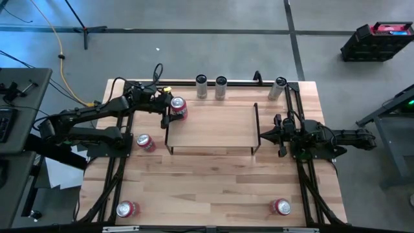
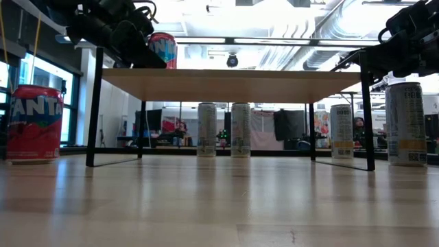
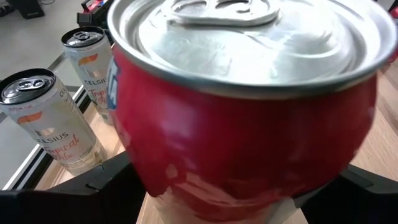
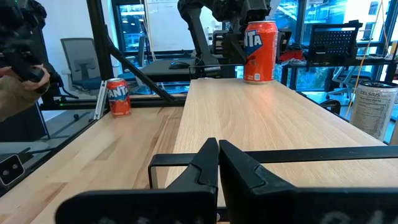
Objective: Place canned beverage on shelf
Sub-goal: Put the red soda can on the shelf
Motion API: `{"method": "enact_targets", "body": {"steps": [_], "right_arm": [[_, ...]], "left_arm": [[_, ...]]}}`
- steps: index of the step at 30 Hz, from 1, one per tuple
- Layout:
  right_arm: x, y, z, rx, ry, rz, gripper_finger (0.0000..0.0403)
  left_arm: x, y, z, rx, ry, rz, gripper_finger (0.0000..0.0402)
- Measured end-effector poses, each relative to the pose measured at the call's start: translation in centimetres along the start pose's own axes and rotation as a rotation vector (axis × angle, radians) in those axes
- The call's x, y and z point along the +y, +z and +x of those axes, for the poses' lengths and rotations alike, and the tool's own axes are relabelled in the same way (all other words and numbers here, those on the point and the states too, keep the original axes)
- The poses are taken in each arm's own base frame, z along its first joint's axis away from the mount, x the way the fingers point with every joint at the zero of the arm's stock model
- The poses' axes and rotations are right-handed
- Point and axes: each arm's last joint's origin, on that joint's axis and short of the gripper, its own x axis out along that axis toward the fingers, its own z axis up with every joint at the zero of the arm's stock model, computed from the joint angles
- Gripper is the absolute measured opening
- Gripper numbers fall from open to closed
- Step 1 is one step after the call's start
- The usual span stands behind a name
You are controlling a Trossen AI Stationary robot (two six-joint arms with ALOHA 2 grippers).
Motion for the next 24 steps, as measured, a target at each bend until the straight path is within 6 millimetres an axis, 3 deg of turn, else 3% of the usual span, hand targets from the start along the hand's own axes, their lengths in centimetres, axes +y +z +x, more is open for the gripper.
{"method": "enact_targets", "body": {"steps": [24], "right_arm": [[0.0, 0.0, 0.0, 0.0, 0.0, 0.0, 0.0]], "left_arm": [[0.04, -0.01, -0.01, 0.002, 0.014, -0.009, 0.0333]]}}
